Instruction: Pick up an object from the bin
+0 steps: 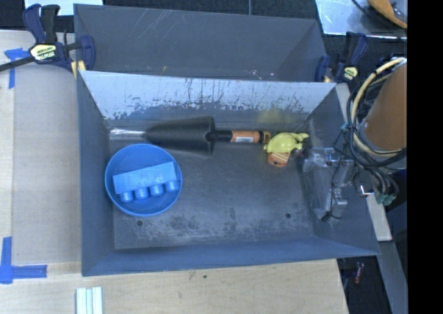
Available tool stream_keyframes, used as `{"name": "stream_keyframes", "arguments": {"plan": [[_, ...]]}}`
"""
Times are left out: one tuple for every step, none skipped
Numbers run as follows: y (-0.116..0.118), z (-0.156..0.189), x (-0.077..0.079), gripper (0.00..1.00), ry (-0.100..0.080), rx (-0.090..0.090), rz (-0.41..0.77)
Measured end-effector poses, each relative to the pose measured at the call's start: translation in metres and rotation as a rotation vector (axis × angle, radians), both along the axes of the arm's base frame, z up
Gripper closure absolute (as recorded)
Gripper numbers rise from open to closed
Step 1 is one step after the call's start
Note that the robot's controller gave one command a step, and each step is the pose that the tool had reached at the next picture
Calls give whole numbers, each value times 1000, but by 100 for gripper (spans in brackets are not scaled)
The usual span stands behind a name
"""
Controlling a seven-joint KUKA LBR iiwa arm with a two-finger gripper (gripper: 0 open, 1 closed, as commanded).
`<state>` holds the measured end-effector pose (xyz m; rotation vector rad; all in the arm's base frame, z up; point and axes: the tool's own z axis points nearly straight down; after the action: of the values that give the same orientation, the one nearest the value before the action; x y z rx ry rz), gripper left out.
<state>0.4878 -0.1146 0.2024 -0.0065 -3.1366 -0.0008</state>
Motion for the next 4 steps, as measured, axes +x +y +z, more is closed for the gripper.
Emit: {"name": "stream_keyframes", "arguments": {"plan": [[1,4,2,0,-9,-2,5],[-5,-123,102,0,-15,1,103],[-6,-123,99,0,-8,-1,103],[-19,-100,137,0,-14,-2,-23]]}}
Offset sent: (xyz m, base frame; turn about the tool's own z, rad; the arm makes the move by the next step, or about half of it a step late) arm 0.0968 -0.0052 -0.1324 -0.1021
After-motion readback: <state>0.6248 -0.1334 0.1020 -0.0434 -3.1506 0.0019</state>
